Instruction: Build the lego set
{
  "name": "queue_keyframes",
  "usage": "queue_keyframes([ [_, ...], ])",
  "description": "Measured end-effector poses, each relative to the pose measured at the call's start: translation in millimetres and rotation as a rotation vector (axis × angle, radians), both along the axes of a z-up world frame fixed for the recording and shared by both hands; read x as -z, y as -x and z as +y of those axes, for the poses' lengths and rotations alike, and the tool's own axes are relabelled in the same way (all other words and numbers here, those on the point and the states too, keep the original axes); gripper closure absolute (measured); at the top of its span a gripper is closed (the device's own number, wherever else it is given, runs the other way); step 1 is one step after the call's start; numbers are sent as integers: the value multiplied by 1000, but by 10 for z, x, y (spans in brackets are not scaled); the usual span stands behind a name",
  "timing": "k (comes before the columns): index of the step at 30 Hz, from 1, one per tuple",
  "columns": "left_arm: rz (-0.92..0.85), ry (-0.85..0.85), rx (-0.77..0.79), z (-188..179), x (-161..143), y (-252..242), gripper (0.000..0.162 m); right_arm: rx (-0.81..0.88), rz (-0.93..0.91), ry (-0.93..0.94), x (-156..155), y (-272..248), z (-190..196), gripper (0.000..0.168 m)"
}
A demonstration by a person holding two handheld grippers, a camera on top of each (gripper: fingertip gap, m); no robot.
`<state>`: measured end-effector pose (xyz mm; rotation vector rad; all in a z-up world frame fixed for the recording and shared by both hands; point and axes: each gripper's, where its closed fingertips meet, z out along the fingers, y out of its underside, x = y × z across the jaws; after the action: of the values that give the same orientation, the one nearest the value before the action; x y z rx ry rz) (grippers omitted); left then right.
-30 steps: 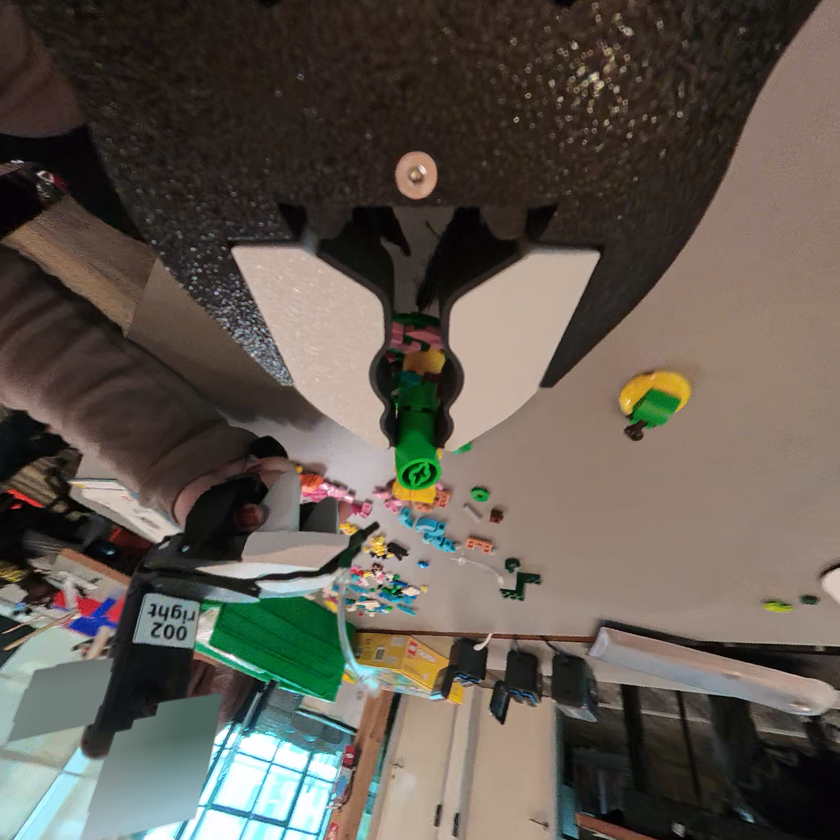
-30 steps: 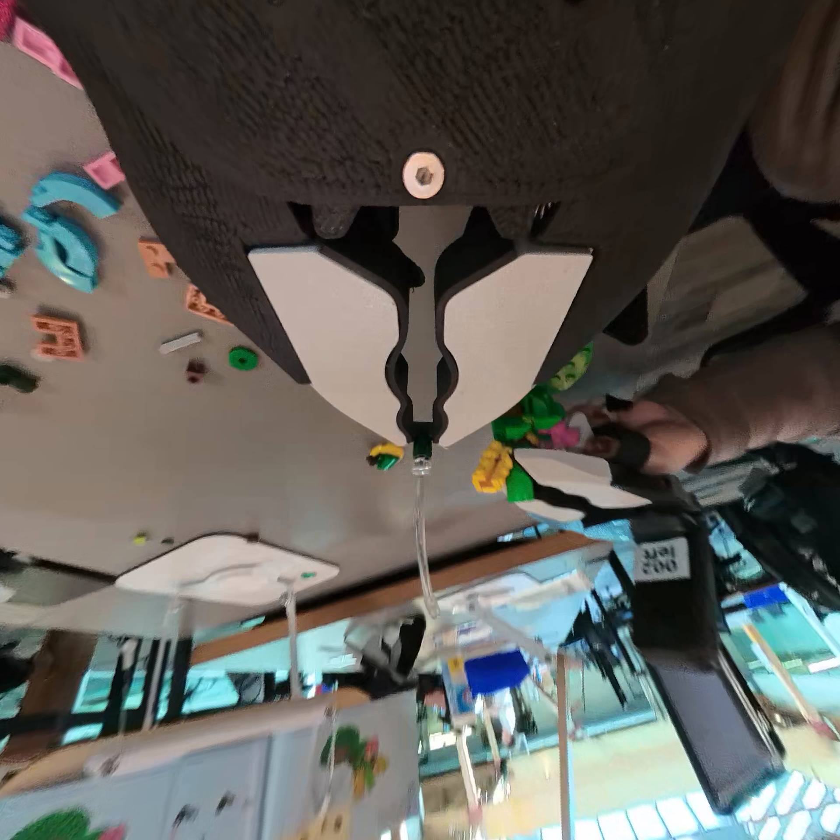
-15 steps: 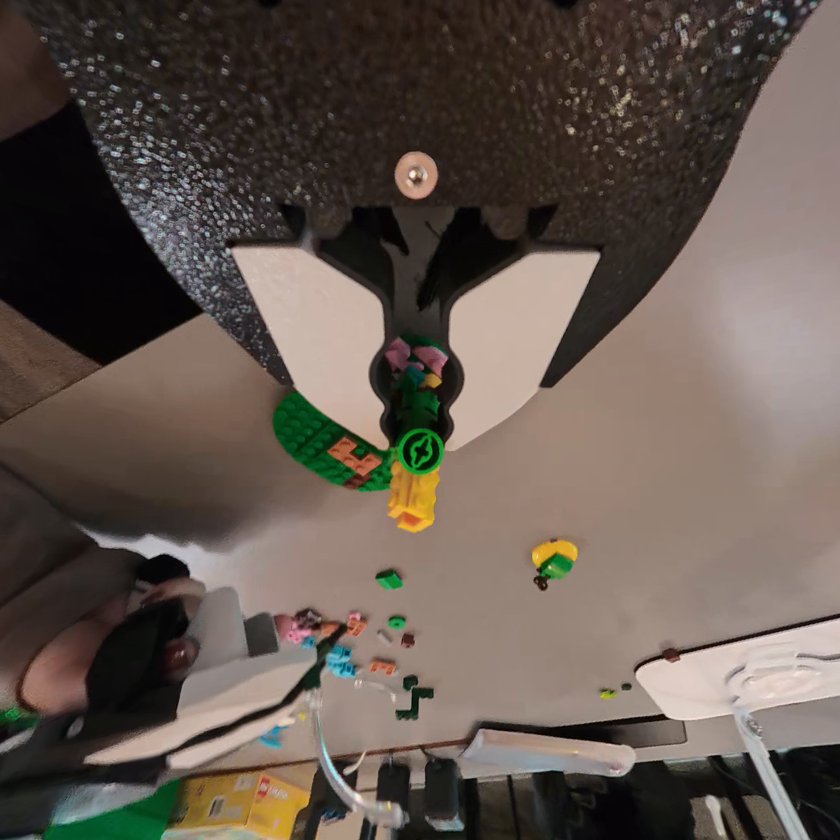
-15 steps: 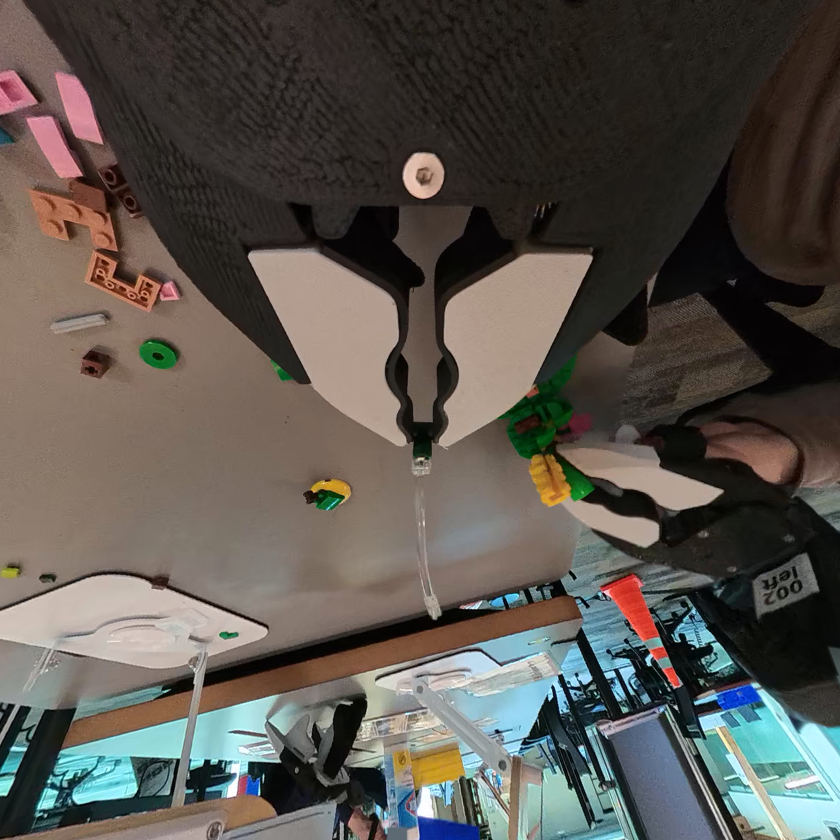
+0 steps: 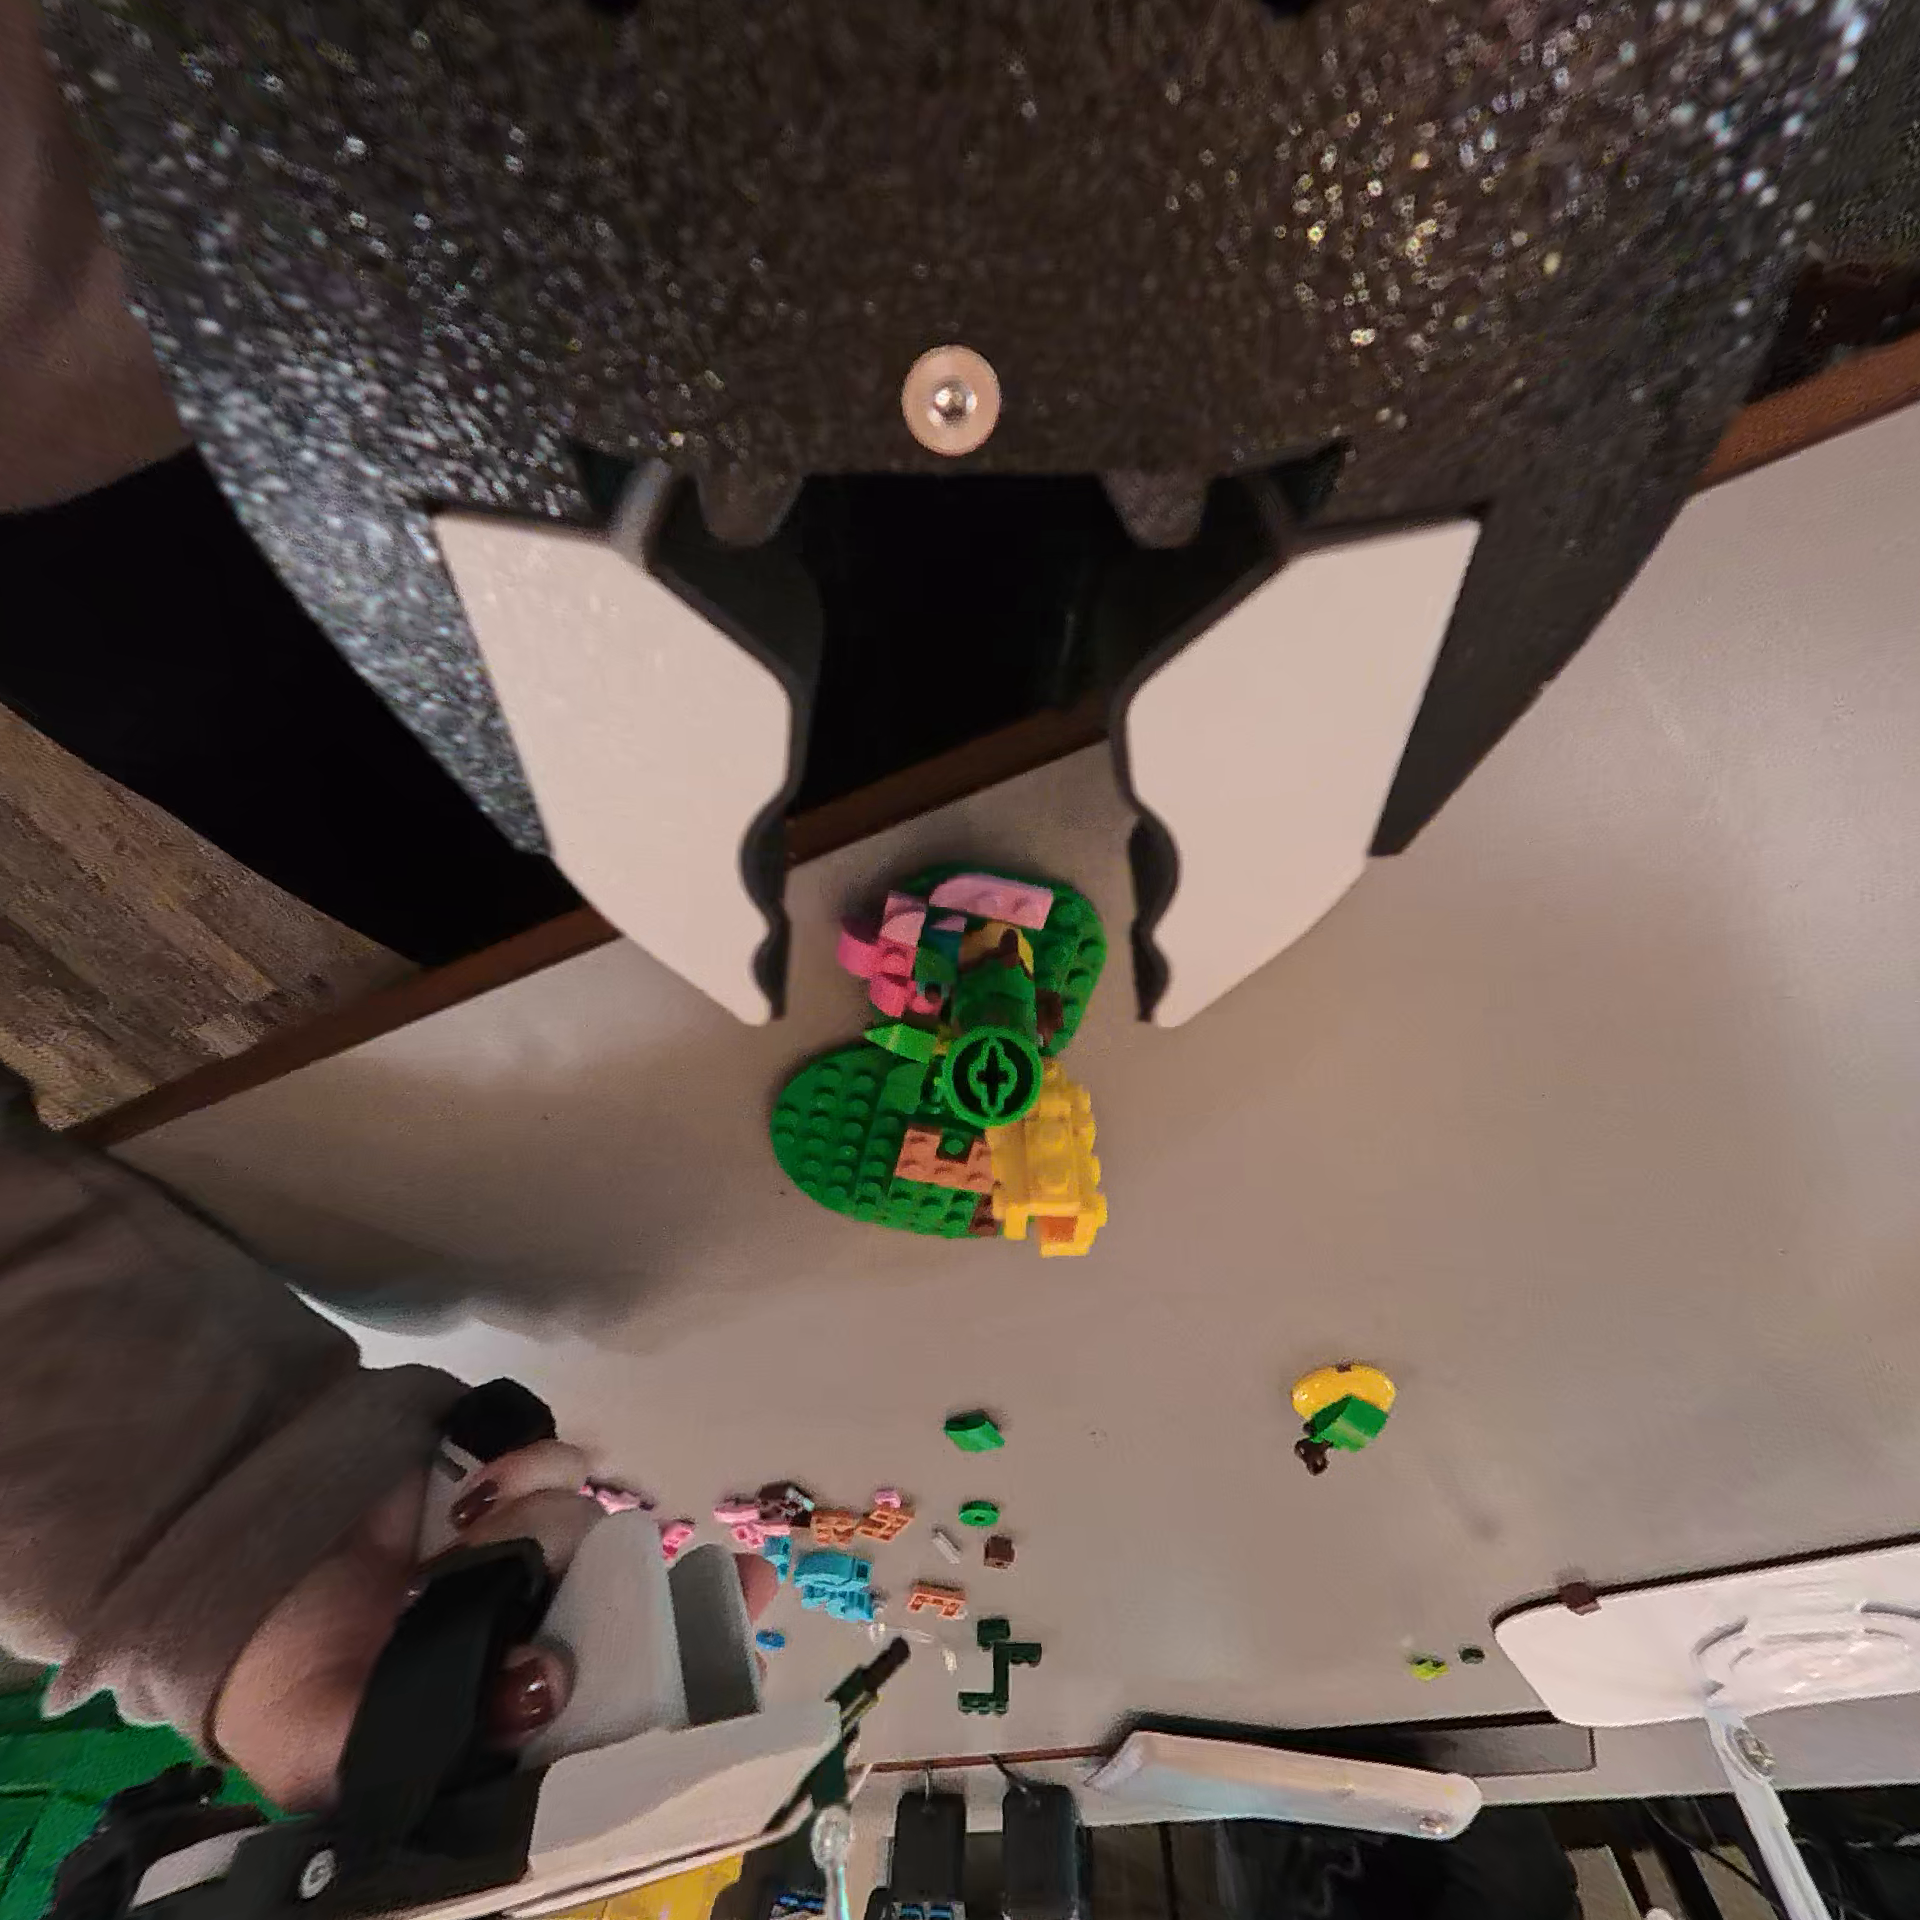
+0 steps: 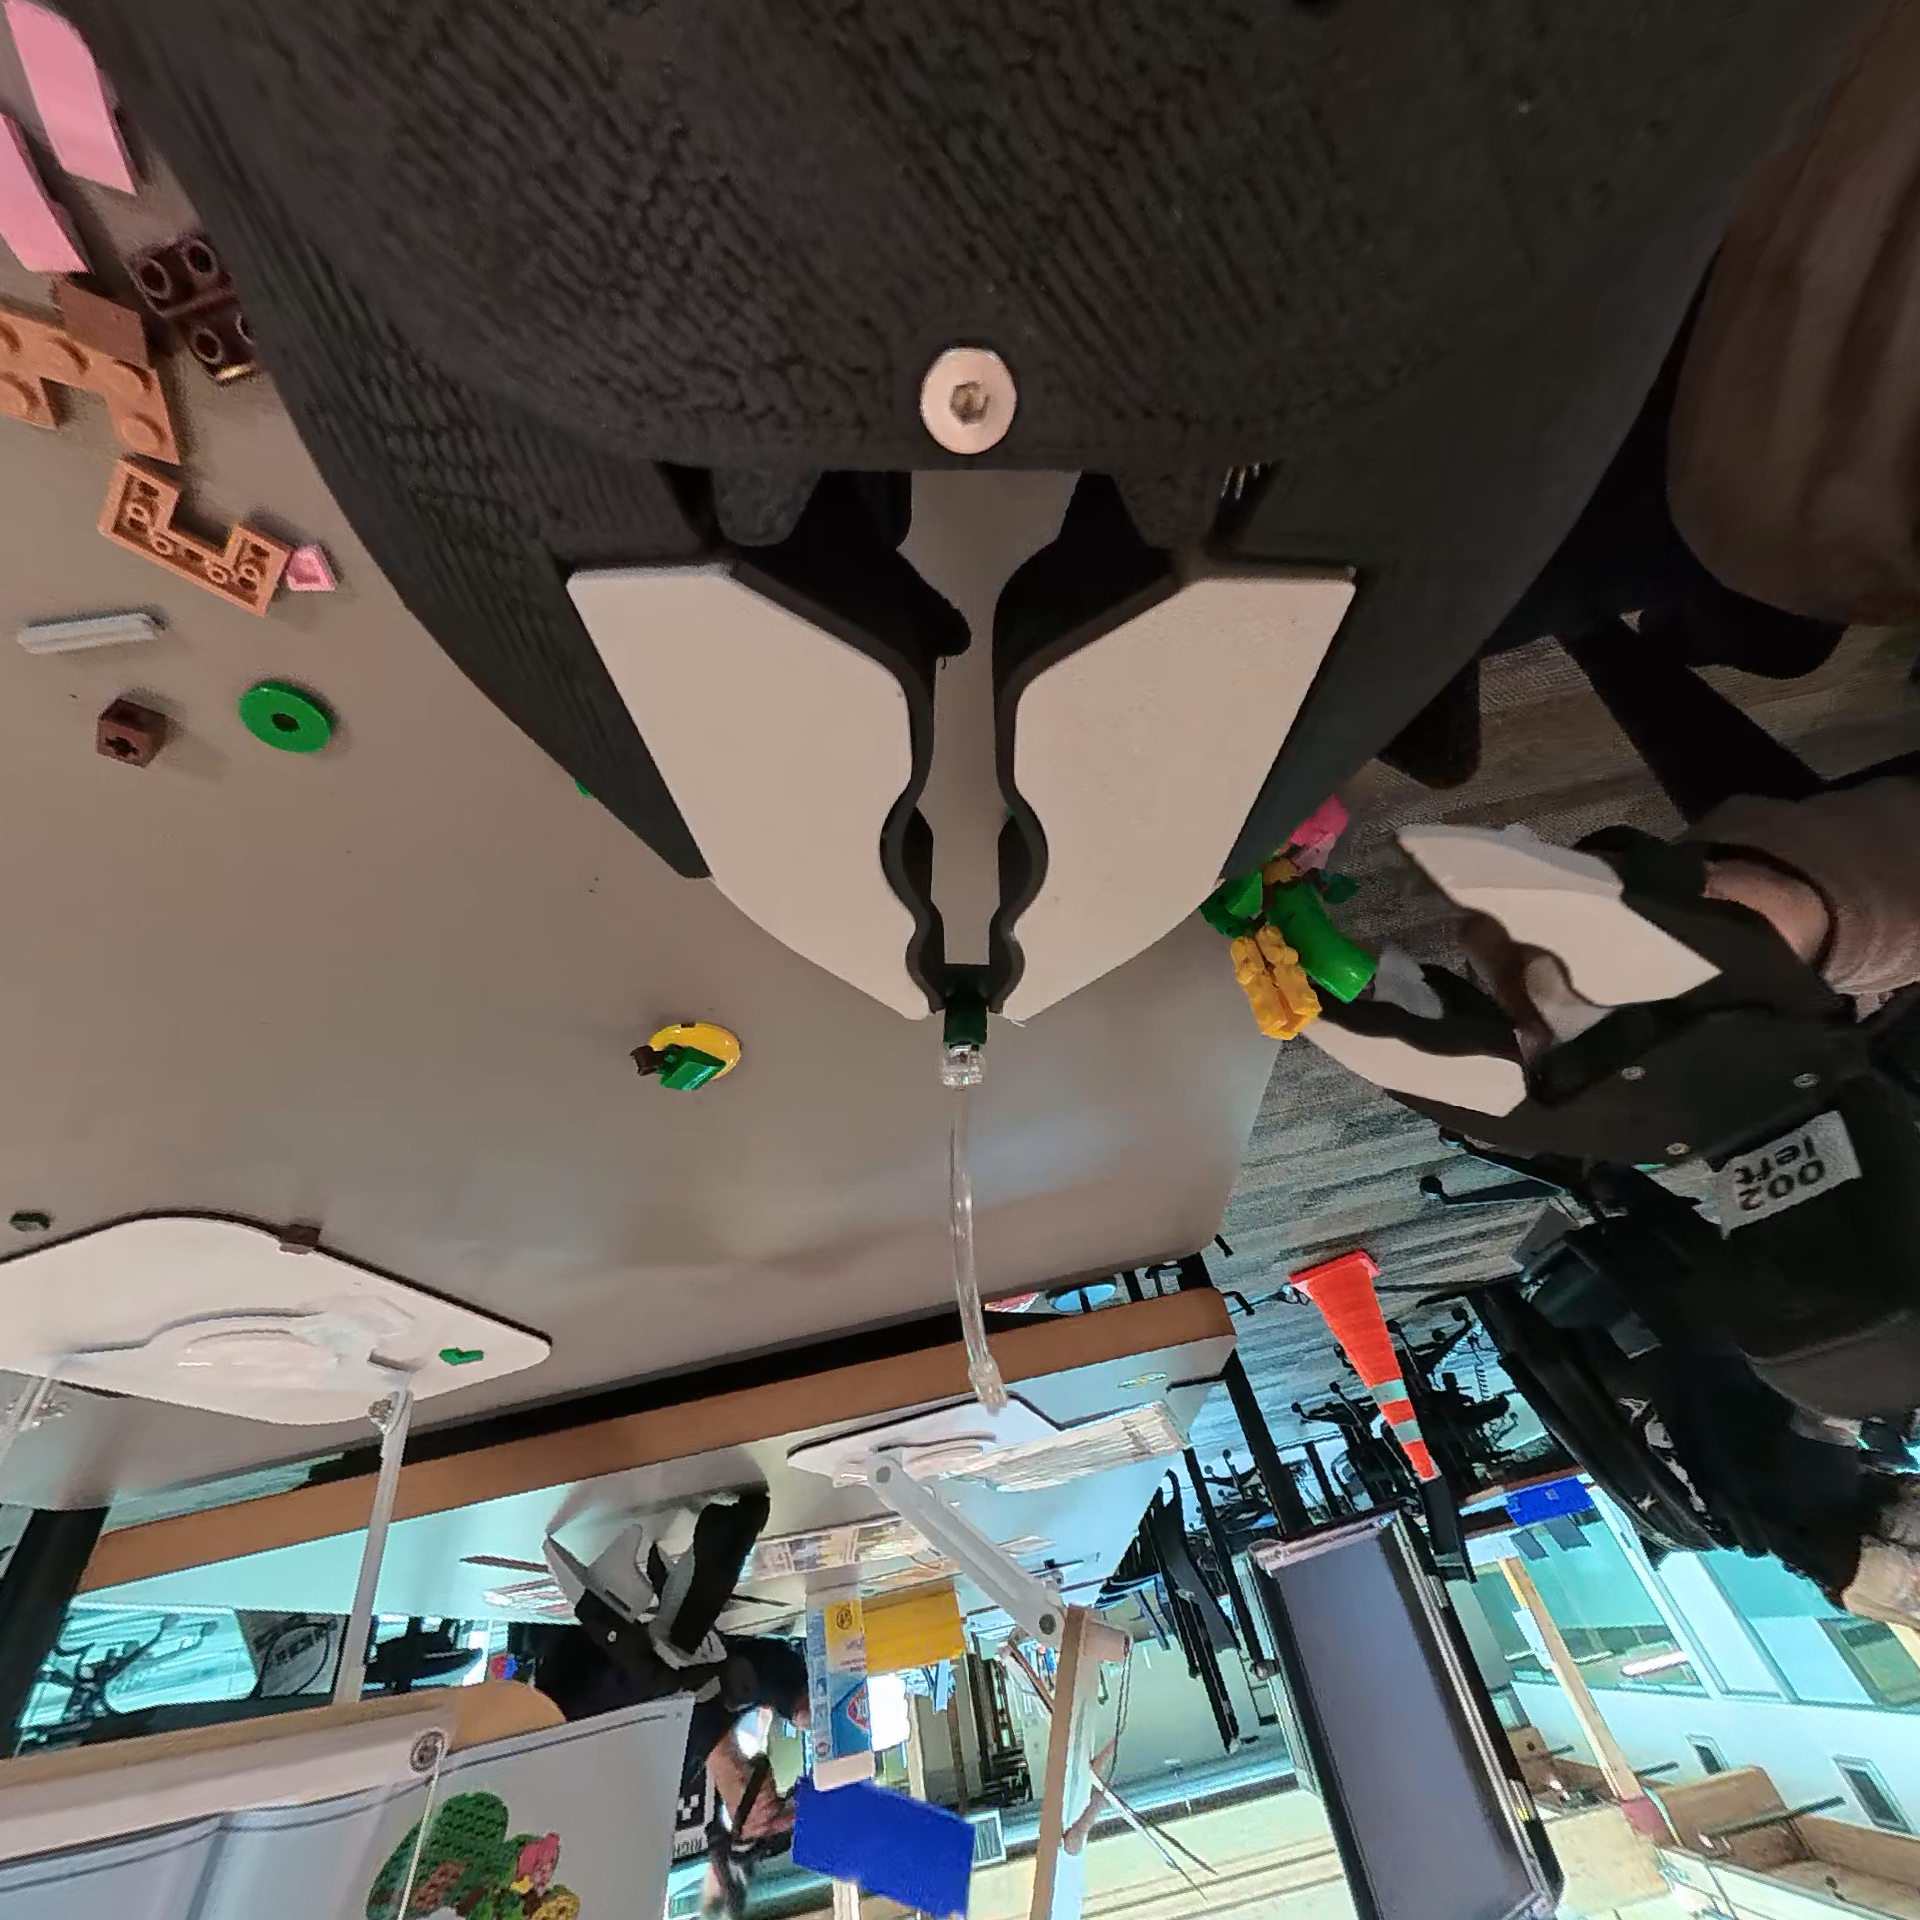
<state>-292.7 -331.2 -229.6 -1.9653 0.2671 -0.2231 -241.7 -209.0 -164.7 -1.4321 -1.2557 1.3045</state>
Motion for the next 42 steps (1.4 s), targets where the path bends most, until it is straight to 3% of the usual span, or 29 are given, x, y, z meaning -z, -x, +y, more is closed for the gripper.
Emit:
queue_keyframes([
  [4, 18, -27, 83, -121, -14, -85, 70, -31, 17, 19, -31, -5, -44, 162],
  [7, 197, -38, 112, -183, 57, -48, 60, -96, -67, 17, 87, 8, -158, 163],
  [14, 775, -143, 229, -278, 166, 11, 56, -175, -336, -71, 512, 117, -389, 162],
  [20, 995, -202, 240, -257, 189, 90, 56, -201, -439, -108, 702, 166, -475, 162],
  [29, 1235, -338, 173, -218, 117, 176, 59, -265, -450, -130, 735, 250, -675, 162],
  [33, 1385, -434, 137, -235, 53, 148, 71, -268, -452, -104, 739, 251, -691, 162],
  [37, 1488, -488, 204, -271, 124, 11, 91, -276, -462, -80, 748, 241, -711, 162],
  [42, 1532, -446, 221, -262, 215, 45, 103, -340, -497, -68, 813, 212, -826, 162],
])
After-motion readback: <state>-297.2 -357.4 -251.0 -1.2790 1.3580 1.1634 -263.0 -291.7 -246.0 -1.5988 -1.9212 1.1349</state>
